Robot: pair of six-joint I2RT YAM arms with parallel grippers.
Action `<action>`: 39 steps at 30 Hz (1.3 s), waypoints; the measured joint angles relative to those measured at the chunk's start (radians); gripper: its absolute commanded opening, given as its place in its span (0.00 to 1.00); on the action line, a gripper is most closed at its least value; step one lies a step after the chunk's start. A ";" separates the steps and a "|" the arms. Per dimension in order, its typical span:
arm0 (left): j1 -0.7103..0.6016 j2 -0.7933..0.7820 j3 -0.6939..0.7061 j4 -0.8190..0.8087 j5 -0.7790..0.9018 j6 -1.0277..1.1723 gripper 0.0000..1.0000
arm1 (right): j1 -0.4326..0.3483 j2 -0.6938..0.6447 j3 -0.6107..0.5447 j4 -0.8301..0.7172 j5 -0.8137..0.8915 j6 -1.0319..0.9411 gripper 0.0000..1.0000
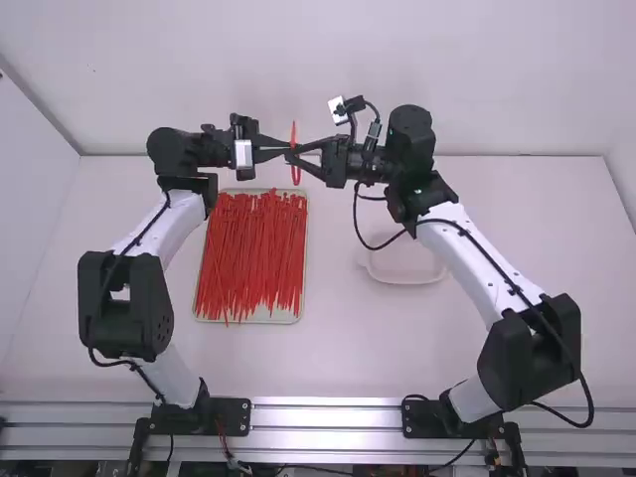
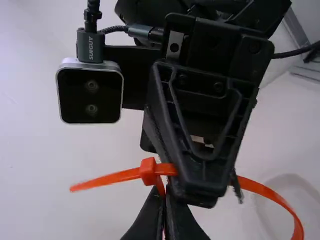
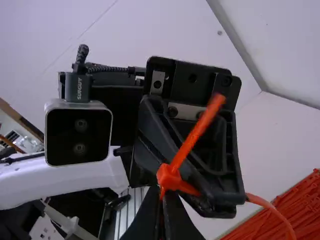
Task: Fasten the cable tie
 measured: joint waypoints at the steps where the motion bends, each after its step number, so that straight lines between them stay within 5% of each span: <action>1: -0.002 0.000 -0.011 0.018 -0.010 0.001 0.02 | -0.002 0.002 0.000 0.000 -0.001 0.005 0.00; 10: -0.002 0.000 -0.070 0.139 -0.063 -0.043 0.02 | -0.002 0.012 0.000 -0.002 -0.017 0.013 0.00; 19: -0.002 0.001 -0.080 0.150 -0.020 -0.102 0.02 | -0.015 0.010 0.000 -0.033 -0.116 -0.028 0.35; 29: -0.018 0.002 -0.080 0.188 0.056 -0.146 0.02 | -0.106 0.009 0.002 -0.049 -0.145 -0.045 0.47; 39: -0.044 0.002 -0.080 0.192 0.068 -0.175 0.02 | -0.070 0.008 0.002 0.004 -0.135 -0.015 0.56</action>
